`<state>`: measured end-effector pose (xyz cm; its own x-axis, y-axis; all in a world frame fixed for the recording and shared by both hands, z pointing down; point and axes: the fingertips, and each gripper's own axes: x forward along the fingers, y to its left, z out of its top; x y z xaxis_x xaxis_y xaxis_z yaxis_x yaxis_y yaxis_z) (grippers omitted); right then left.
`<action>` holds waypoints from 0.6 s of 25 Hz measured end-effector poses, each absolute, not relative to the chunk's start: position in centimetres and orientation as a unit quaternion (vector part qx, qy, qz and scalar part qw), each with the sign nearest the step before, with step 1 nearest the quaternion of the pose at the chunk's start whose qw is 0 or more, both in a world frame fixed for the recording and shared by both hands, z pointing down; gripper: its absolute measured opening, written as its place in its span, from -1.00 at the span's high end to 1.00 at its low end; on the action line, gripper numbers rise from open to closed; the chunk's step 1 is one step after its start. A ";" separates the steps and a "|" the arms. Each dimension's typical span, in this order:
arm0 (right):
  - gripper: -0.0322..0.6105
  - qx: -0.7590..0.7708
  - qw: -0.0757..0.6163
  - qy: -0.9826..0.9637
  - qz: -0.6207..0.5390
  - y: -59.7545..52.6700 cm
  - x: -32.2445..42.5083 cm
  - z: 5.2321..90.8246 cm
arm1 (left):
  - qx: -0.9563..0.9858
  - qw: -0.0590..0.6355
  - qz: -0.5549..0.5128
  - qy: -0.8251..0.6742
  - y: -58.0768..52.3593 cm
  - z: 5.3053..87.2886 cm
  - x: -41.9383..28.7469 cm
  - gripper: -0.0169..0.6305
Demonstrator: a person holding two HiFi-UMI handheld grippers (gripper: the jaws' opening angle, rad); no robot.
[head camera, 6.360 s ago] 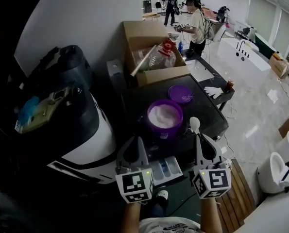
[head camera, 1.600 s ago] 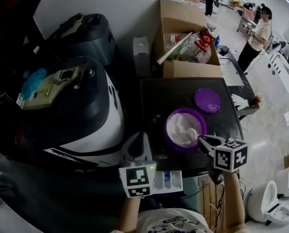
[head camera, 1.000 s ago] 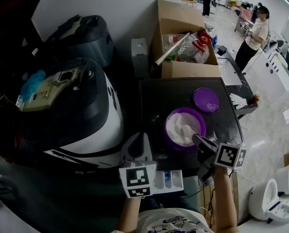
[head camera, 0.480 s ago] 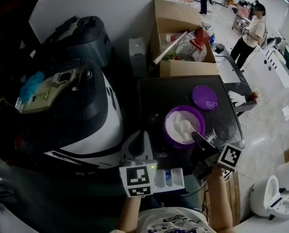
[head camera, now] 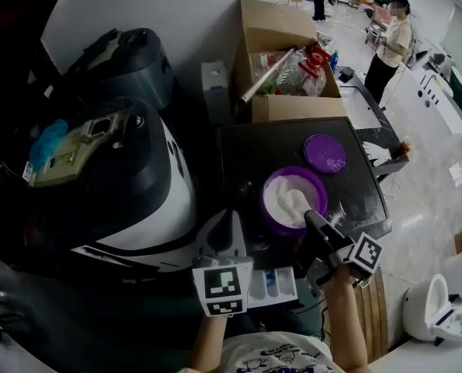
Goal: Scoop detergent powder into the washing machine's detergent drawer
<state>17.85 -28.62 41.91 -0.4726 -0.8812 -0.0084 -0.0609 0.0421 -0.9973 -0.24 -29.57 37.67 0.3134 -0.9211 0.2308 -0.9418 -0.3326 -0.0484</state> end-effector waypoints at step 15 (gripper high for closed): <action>0.84 -0.397 0.384 0.618 -0.560 -26.4 17.6 41.5 | 0.826 0.054 0.111 -0.550 -28.2 38.6 -1.4 0.93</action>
